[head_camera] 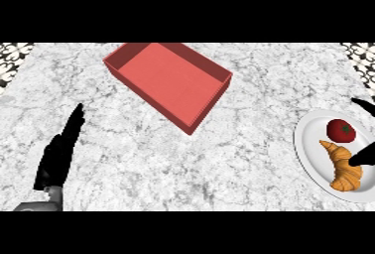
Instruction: Pick the tomato from the plate and place it in the cardboard box
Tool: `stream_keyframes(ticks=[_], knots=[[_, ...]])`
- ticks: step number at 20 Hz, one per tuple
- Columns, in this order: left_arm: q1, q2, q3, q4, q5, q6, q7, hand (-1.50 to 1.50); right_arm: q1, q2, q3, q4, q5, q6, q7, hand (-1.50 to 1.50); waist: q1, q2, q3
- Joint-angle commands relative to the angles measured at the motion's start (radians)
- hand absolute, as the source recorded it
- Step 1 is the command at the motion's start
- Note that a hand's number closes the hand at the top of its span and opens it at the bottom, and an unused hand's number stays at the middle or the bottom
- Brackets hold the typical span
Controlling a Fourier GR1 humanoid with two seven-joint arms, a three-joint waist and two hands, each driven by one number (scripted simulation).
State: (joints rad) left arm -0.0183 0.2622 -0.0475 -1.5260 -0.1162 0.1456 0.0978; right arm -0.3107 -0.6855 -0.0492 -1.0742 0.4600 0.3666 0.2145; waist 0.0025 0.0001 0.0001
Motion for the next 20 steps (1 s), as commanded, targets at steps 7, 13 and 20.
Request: stream_keyframes(ticks=[7,13,20], knots=[[-0.067,-0.033,0.059,0.09,-0.019,-0.038,-0.03,0.0,-0.026,0.09,-0.017,0.08,0.105,-0.051,-0.052,-1.5,-0.003,0.001,0.0],[0.011,-0.043,0.051,-0.073,-0.05,-0.055,0.069,0.0,-0.138,0.067,-0.075,0.258,0.147,-0.045,-0.136,-1.5,0.006,0.001,0.0],[0.024,-0.044,0.1,-0.018,-0.043,-0.092,-0.033,0.0,-0.07,0.148,-0.069,0.218,0.185,-0.104,-0.122,-1.5,0.003,0.0,0.0]])
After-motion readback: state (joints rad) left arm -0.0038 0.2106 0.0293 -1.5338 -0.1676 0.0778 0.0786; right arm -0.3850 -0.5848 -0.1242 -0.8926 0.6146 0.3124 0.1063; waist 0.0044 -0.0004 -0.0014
